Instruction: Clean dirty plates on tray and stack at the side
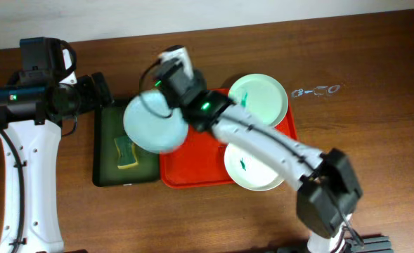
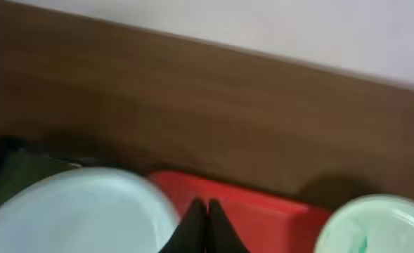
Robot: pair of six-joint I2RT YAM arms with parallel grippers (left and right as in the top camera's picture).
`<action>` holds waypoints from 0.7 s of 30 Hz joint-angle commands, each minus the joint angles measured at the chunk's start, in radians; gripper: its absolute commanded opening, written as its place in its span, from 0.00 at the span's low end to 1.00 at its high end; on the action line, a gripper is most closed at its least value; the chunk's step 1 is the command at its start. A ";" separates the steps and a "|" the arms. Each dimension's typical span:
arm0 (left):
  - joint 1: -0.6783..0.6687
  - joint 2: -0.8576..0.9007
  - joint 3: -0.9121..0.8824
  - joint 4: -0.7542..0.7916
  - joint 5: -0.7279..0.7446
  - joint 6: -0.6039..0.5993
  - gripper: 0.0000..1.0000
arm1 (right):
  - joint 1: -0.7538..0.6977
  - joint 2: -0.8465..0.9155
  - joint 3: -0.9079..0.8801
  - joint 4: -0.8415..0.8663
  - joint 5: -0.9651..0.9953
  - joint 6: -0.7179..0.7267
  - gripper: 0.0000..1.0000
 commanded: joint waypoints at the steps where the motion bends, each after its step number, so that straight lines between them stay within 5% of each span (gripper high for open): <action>1: -0.003 0.004 0.001 -0.001 0.004 -0.009 0.99 | -0.169 -0.118 0.015 -0.110 -0.373 0.103 0.04; 8: -0.003 0.004 0.001 -0.001 0.005 -0.009 0.99 | -0.647 -0.248 0.015 -0.442 -0.677 0.095 0.05; 9: -0.003 0.004 0.001 -0.001 0.005 -0.009 0.99 | -0.733 -0.244 0.015 -0.525 -0.722 0.095 0.17; 10: -0.003 0.004 0.001 -0.001 0.004 -0.009 0.99 | -0.803 -0.235 0.015 -0.605 -0.772 0.045 0.40; 12: -0.003 0.004 0.001 -0.001 0.005 -0.009 0.99 | -0.855 -0.228 0.011 -0.693 -0.855 -0.137 0.61; 17: -0.003 0.004 0.001 -0.001 0.004 -0.009 0.99 | -0.697 -0.228 -0.006 -0.793 -0.863 -0.427 0.67; 21: -0.003 0.004 0.001 -0.001 0.005 -0.009 0.99 | -0.395 -0.175 -0.100 -0.706 -0.655 -0.445 0.64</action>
